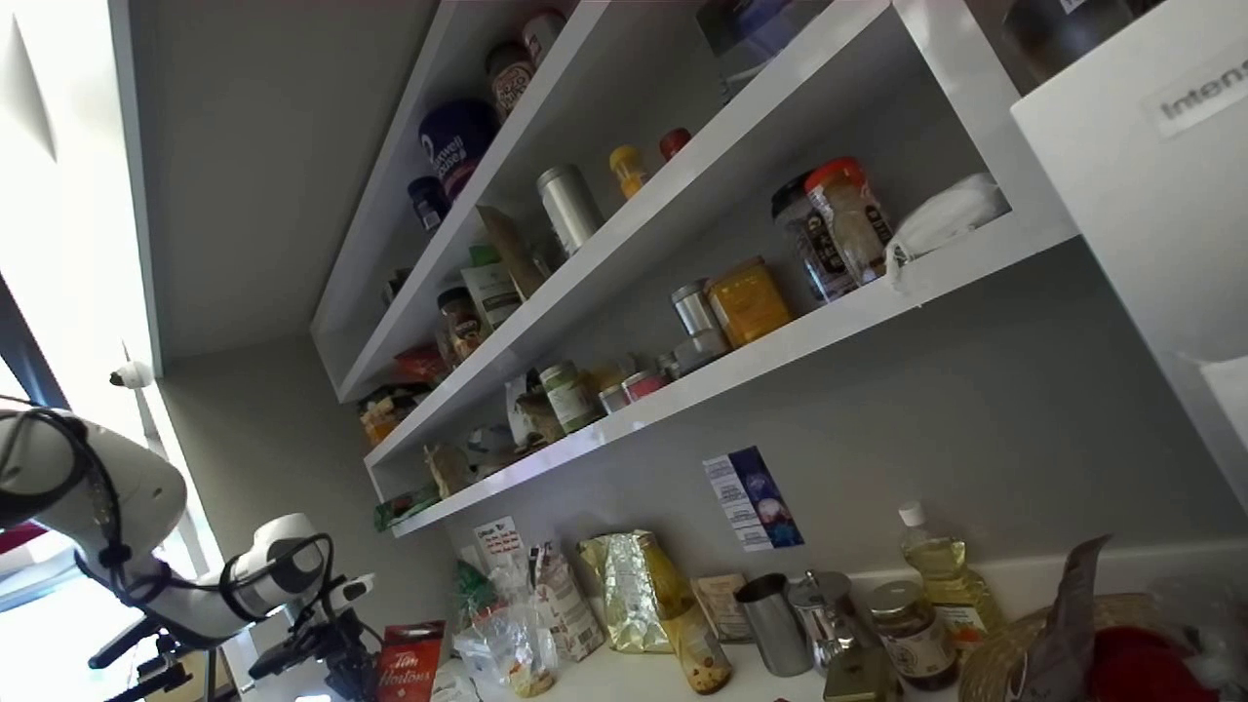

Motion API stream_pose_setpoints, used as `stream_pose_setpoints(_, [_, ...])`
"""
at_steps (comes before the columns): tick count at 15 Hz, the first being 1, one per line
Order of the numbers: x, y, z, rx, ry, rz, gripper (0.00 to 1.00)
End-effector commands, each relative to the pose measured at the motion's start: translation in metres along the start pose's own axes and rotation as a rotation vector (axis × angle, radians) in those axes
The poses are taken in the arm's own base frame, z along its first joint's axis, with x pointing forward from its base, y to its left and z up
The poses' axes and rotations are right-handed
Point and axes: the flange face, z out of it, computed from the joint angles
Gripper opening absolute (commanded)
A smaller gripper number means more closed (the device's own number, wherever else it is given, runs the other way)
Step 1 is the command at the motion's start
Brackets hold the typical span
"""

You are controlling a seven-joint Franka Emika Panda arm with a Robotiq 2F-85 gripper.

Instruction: Remove the orange packet from the bottom shelf and put it on the counter

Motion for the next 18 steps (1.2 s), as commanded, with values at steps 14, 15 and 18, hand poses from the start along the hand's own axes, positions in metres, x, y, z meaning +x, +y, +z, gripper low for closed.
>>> stream_pose_setpoints(14, [0.139,-0.008,0.122,-0.060,0.216,0.145,0.01])
stream_pose_setpoints(15, [0.140,-0.007,0.128,-0.068,0.217,0.147,0.01])
stream_pose_setpoints(18, [0.146,0.001,0.143,-0.097,0.223,0.146,0.01])
